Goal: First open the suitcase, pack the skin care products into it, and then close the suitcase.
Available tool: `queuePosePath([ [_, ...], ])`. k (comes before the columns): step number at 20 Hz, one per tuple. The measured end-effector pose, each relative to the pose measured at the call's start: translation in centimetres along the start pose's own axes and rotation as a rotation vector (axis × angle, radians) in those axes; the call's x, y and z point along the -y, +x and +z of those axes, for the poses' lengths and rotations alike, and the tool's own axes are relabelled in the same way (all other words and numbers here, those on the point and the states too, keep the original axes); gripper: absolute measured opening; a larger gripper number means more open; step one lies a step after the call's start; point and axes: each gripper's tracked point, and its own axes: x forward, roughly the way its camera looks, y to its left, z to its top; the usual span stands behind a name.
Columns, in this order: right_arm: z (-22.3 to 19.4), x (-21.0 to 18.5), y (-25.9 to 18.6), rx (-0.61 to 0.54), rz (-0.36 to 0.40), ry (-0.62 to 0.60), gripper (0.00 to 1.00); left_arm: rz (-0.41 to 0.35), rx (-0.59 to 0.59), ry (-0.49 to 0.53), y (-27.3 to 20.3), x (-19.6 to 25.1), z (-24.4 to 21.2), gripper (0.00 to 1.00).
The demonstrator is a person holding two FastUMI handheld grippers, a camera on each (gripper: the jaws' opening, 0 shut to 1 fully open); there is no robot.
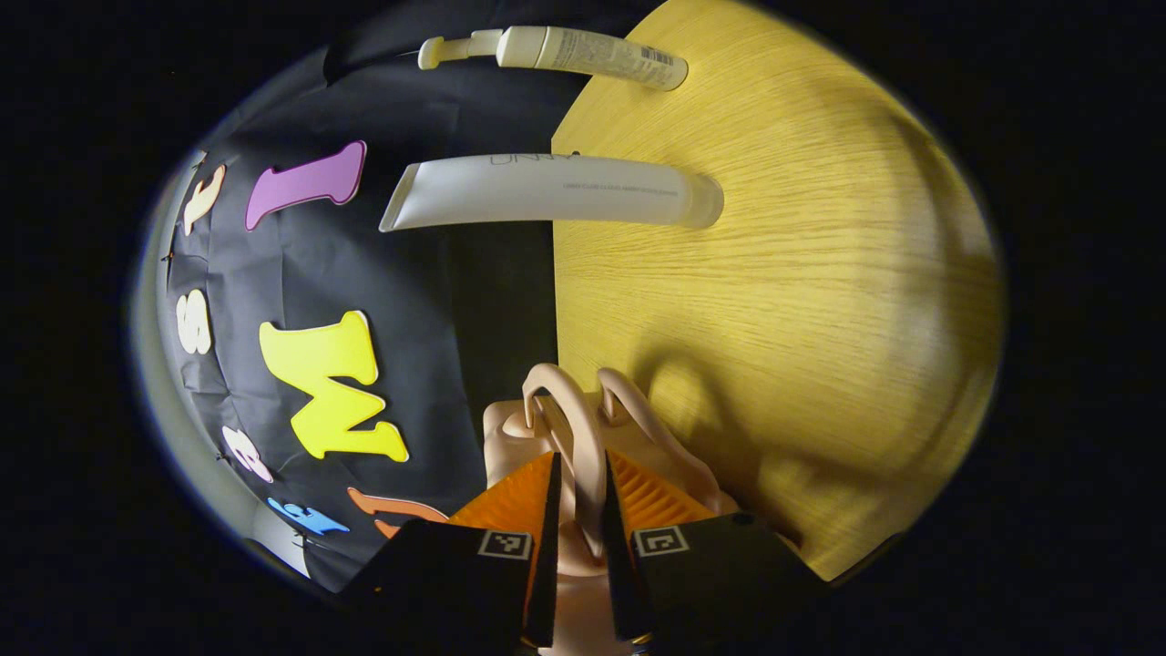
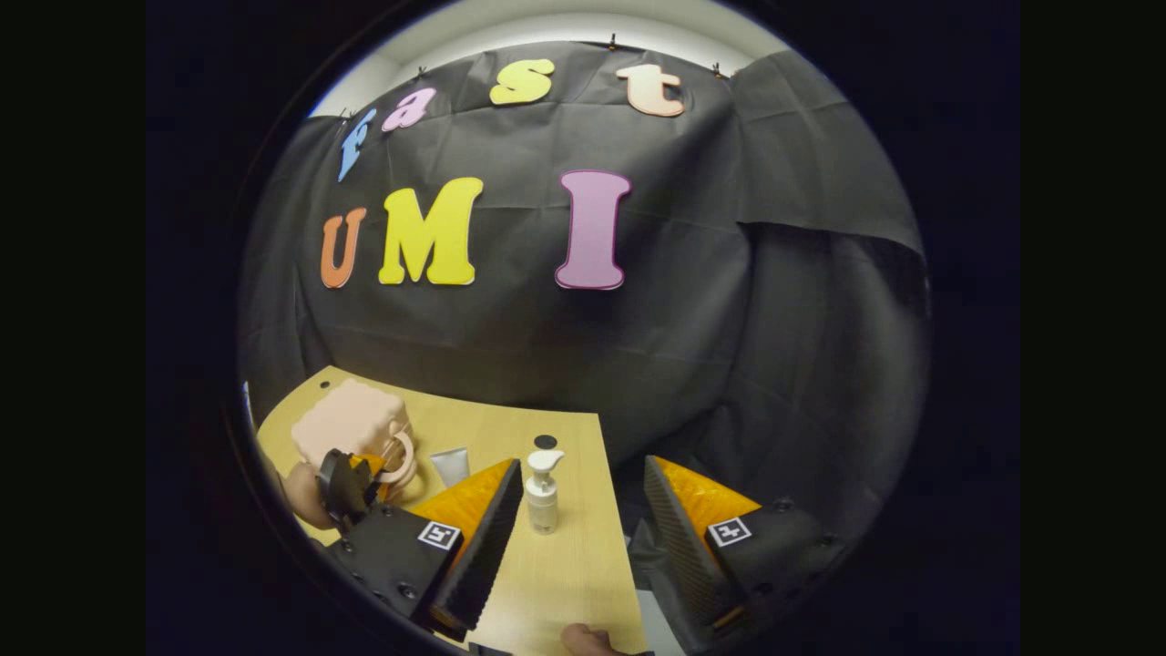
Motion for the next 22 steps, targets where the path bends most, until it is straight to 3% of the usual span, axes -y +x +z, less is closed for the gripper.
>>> queuePosePath([
  [2, 0.4, -1.8, -0.8, -0.010, -0.008, -0.014, 0.80, -0.015, 0.024, 0.005, -0.2, 0.2, 0.1, 0.18],
  [9, 3.6, -7.9, -4.0, 0.037, -0.023, -0.043, 0.80, -0.025, 0.079, -0.101, -0.8, -1.1, -0.7, 0.08],
  [10, 3.9, -8.8, -4.5, 0.042, -0.024, -0.051, 0.80, -0.022, 0.095, -0.125, -0.9, -1.5, -0.7, 0.02],
  [14, 5.4, -11.9, -6.2, 0.075, -0.039, -0.090, 0.80, -0.034, 0.139, -0.225, -2.4, -3.0, -1.5, 0.03],
  [22, 9.2, -16.5, -8.1, 0.142, -0.102, -0.040, 0.80, -0.008, 0.186, -0.461, -4.3, -10.3, -6.2, 0.03],
])
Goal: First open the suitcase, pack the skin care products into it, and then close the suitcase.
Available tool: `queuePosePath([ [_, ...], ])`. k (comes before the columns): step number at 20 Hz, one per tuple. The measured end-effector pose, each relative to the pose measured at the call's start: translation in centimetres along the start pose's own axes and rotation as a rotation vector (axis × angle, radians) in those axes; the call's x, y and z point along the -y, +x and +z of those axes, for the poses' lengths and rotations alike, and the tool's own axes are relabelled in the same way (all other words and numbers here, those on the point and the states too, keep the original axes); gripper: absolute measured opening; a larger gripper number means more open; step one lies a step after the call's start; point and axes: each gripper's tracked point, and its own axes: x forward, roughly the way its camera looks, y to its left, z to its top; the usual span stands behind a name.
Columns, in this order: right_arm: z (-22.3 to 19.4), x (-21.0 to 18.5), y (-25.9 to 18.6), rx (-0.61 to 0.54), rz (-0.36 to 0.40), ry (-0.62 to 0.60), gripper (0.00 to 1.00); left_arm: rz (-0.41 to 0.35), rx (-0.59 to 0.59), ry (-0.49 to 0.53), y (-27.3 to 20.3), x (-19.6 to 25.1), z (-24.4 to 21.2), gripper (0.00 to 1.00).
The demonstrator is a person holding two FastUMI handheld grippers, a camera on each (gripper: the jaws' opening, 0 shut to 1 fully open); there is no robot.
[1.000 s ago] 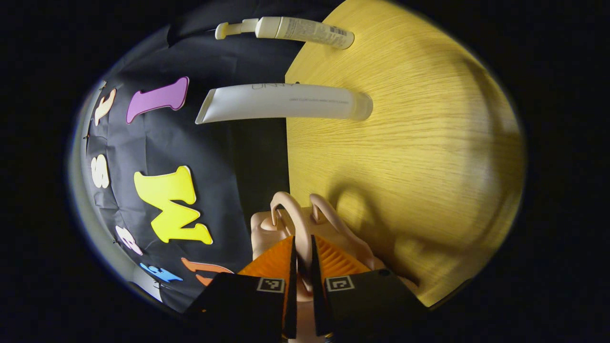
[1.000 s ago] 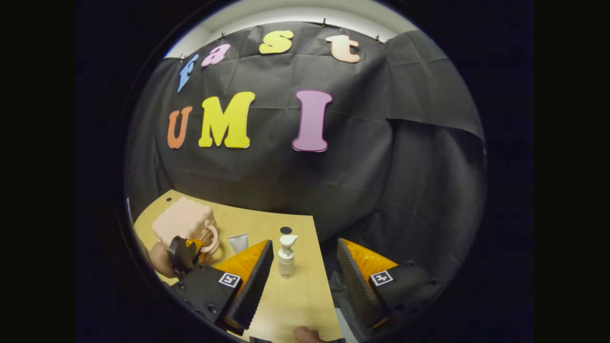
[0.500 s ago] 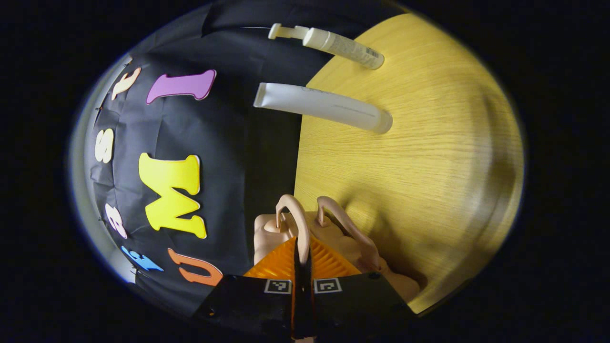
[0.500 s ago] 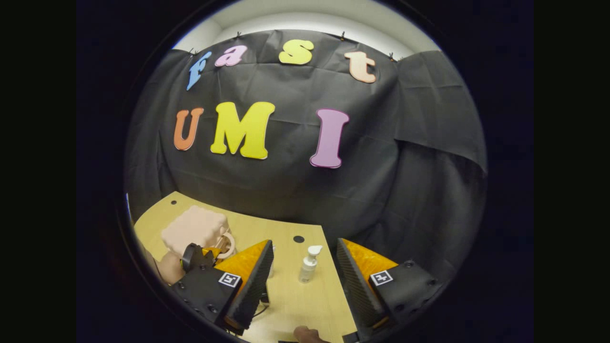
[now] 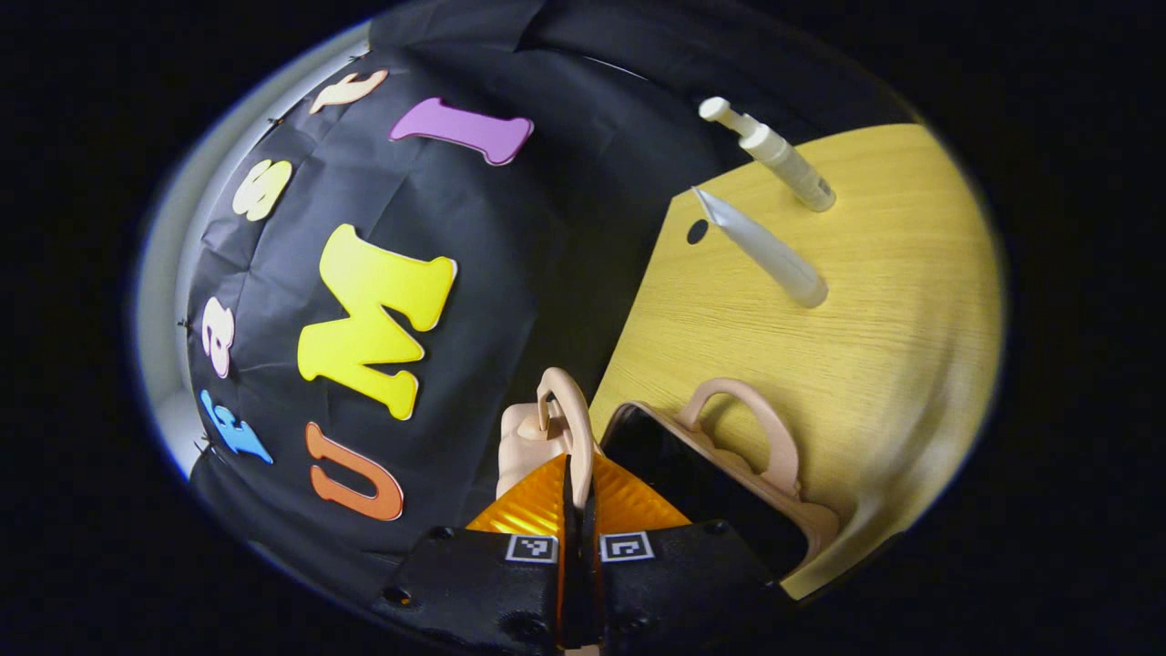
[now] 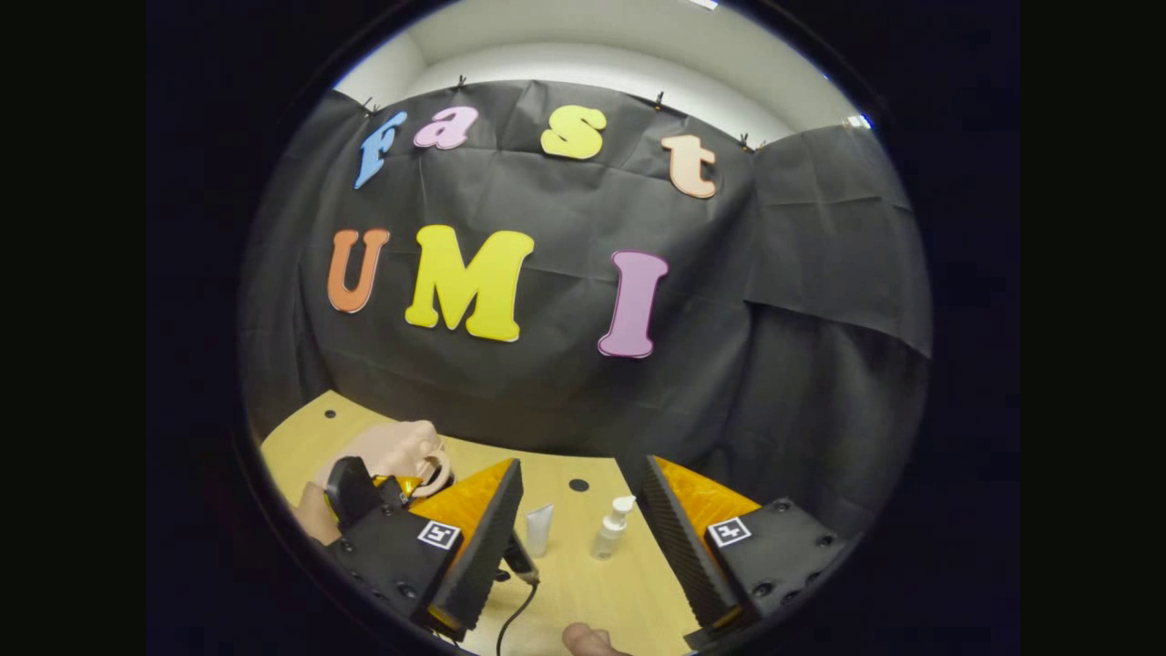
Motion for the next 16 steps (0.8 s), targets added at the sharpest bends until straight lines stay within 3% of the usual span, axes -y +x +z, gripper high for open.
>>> queuePosePath([
  [3, 1.6, -1.9, -0.4, 0.015, 0.002, 0.039, 0.80, 0.024, 0.013, -0.093, -1.3, -4.1, -1.6, 0.03],
  [7, 3.1, -3.4, -0.3, 0.038, -0.017, 0.077, 0.80, 0.036, 0.027, -0.344, -2.1, -10.0, -6.0, 0.03],
  [12, 1.9, -5.4, 0.3, 0.001, -0.048, 0.091, 0.80, 0.042, -0.027, -0.695, -0.9, -17.4, -14.1, 0.03],
  [16, 0.6, -7.0, 0.5, -0.036, -0.060, 0.069, 0.80, 0.053, -0.103, -0.867, 1.4, -20.5, -22.1, 0.02],
])
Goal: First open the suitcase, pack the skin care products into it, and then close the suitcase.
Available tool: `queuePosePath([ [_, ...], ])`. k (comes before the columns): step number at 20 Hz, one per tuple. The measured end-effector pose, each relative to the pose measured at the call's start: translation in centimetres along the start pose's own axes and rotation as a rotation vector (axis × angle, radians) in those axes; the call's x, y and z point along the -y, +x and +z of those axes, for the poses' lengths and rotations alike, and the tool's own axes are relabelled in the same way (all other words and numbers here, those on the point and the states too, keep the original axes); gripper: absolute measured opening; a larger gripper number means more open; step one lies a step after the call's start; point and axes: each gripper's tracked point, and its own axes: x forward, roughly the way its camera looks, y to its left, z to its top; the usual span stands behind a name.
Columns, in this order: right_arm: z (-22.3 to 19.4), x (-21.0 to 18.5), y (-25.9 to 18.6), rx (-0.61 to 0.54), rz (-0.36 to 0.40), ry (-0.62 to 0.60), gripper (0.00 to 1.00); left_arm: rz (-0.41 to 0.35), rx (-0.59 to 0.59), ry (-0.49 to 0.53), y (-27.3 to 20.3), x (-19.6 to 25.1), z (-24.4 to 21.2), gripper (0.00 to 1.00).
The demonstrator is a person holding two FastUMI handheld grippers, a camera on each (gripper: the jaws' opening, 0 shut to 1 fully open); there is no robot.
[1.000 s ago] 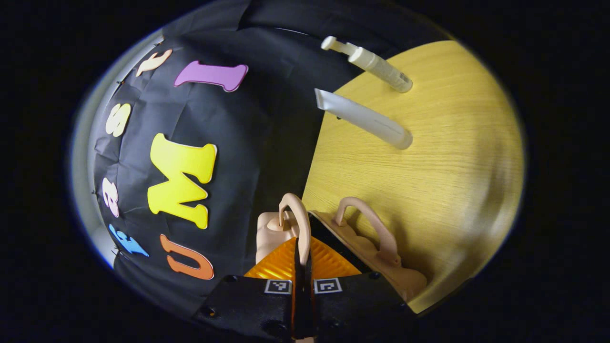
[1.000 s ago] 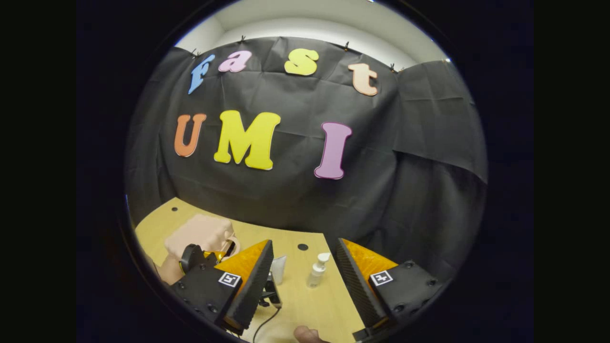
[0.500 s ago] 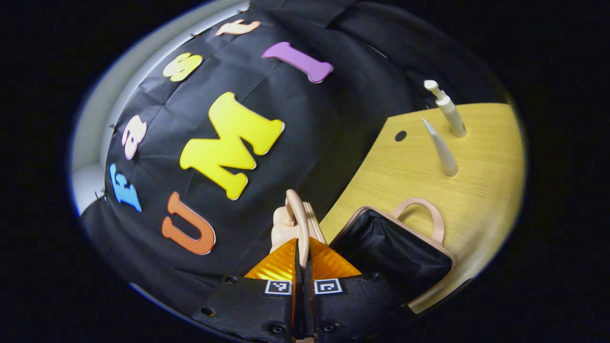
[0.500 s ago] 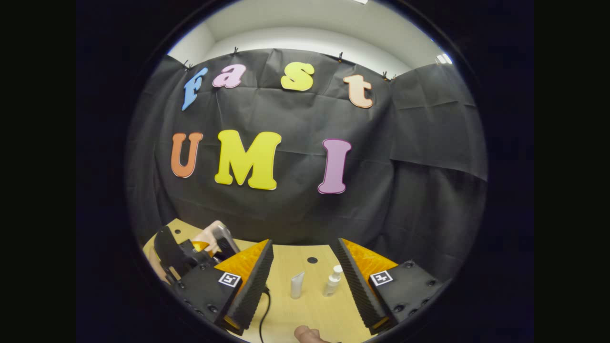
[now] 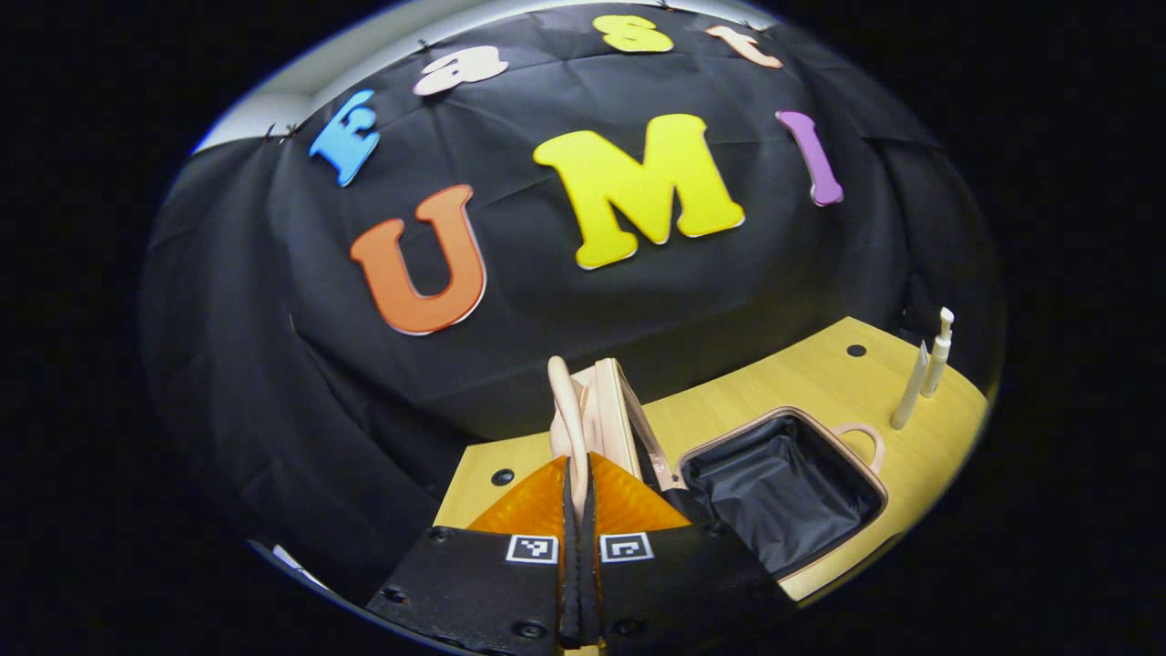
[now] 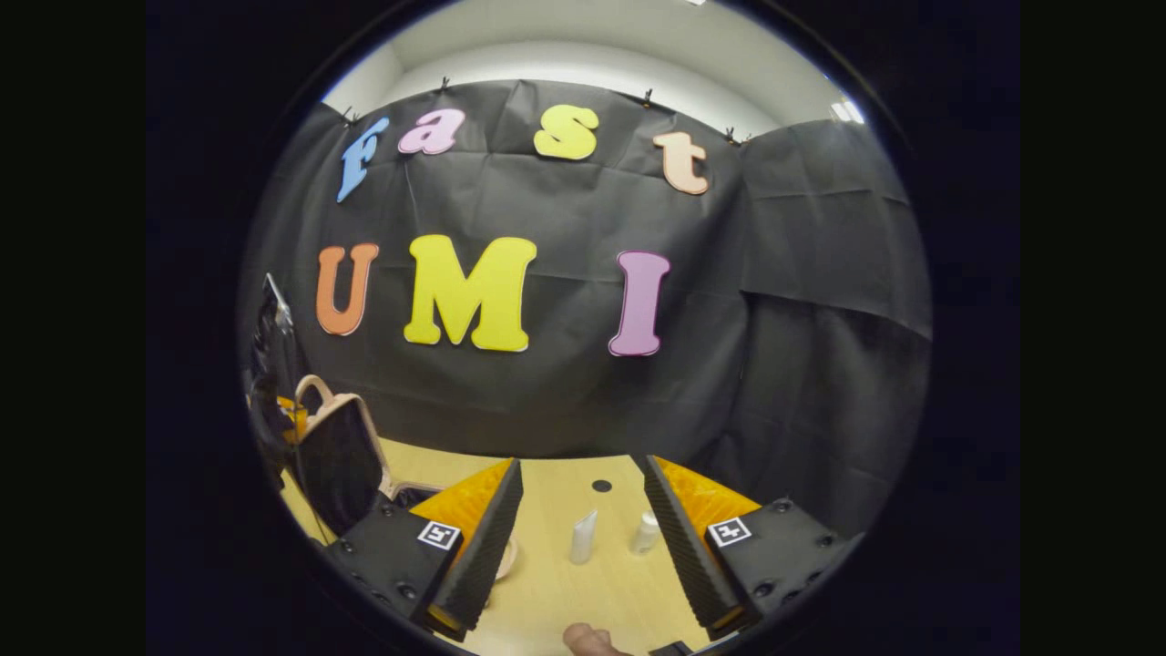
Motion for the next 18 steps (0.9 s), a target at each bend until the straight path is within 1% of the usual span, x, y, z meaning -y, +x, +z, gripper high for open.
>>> queuePosePath([
  [3, -0.5, -1.3, 0.0, -0.019, -0.006, -0.032, 0.80, 0.022, -0.079, -0.074, 2.4, -4.5, -5.9, 0.03],
  [4, -0.4, -1.5, -0.1, -0.016, -0.007, -0.043, 0.79, 0.017, -0.101, -0.091, 3.5, -5.6, -7.8, 0.03],
  [7, -0.1, -2.1, 0.1, -0.016, -0.015, -0.063, 0.80, -0.003, -0.165, -0.150, 5.0, -8.0, -12.4, 0.03],
  [9, -0.3, -2.4, 0.1, -0.026, -0.017, -0.067, 0.80, -0.022, -0.213, -0.149, 5.9, -9.0, -16.1, 0.03],
  [10, -0.4, -2.7, 0.2, -0.031, -0.018, -0.073, 0.80, -0.036, -0.233, -0.155, 6.4, -9.2, -17.7, 0.03],
  [12, -0.7, -2.9, 0.3, -0.042, -0.025, -0.088, 0.80, -0.055, -0.278, -0.208, 7.5, -9.4, -20.1, 0.03],
  [15, -1.0, -3.7, 0.3, -0.055, -0.017, -0.100, 0.80, -0.067, -0.363, -0.267, 8.4, -9.1, -24.2, 0.03],
  [18, -1.5, -4.4, 0.0, -0.065, -0.001, -0.112, 0.80, -0.080, -0.383, -0.290, 9.4, -8.9, -25.8, 0.03],
])
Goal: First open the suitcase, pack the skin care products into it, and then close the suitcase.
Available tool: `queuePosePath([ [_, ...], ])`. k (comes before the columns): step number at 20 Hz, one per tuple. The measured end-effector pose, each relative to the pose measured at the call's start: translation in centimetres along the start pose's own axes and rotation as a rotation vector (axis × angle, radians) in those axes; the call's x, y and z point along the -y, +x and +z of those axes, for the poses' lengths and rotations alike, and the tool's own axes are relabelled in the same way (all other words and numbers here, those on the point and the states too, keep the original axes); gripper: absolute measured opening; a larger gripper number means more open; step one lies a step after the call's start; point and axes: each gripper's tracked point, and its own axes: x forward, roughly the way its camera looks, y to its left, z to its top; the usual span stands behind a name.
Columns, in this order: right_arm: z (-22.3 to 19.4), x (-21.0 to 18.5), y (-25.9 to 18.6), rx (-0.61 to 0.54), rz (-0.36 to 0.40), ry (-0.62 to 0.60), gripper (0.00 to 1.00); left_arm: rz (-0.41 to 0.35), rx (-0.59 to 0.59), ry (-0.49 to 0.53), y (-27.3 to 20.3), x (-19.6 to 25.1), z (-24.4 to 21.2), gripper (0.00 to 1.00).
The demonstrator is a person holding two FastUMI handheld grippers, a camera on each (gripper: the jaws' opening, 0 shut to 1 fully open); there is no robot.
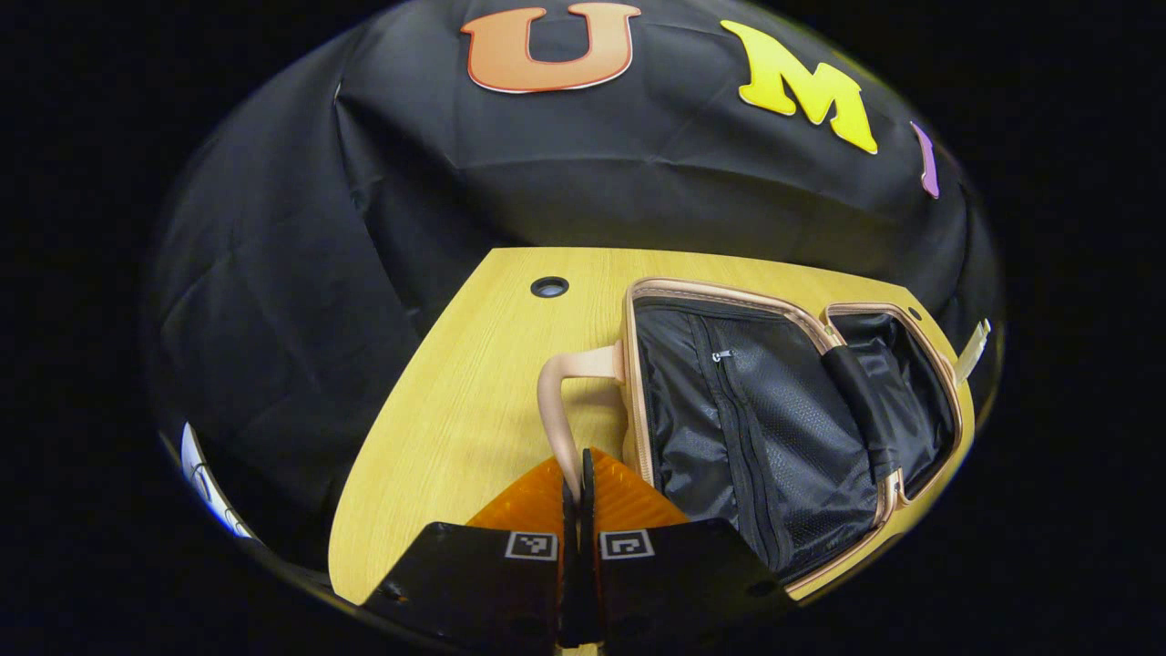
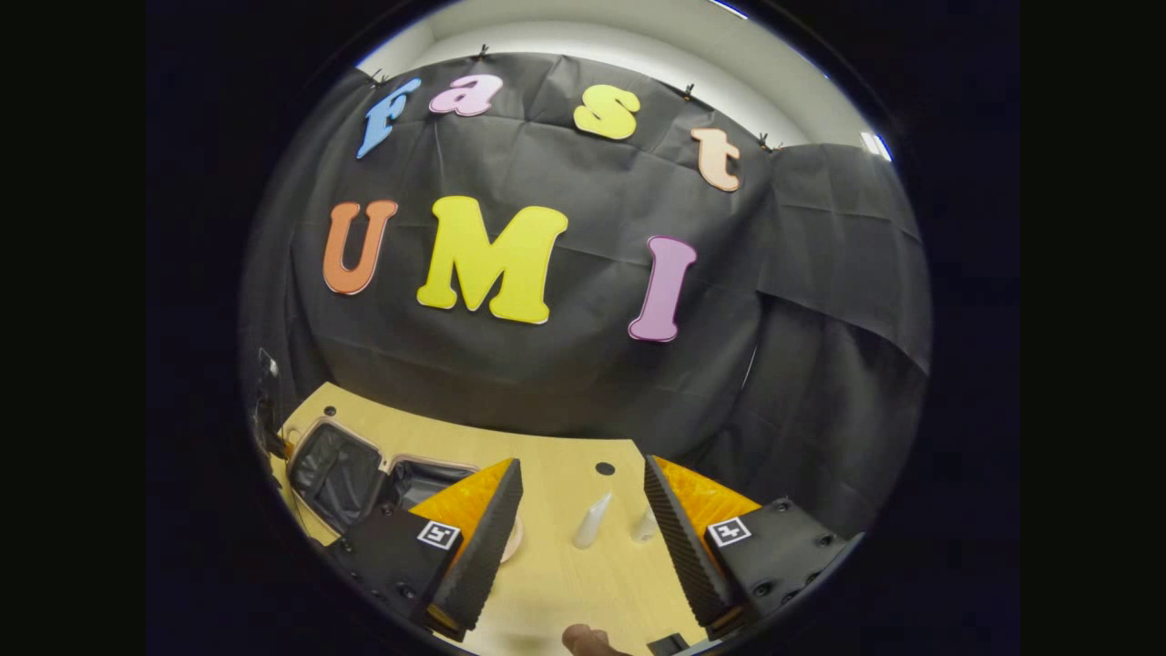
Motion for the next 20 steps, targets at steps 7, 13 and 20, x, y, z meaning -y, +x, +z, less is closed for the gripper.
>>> queuePosePath([
  [7, -1.0, 1.0, -1.3, -0.005, -0.003, -0.002, 0.80, 0.042, -0.011, -0.025, 0.7, -1.2, -1.1, 0.16],
  [13, -1.6, 2.8, -2.4, 0.012, -0.009, 0.012, 0.80, 0.075, 0.014, -0.080, -0.7, -1.7, -0.5, 0.63],
  [20, -4.0, 5.5, -0.9, 0.002, 0.034, 0.028, 0.80, 0.083, 0.085, -0.035, -6.4, 4.1, 2.7, 0.94],
])
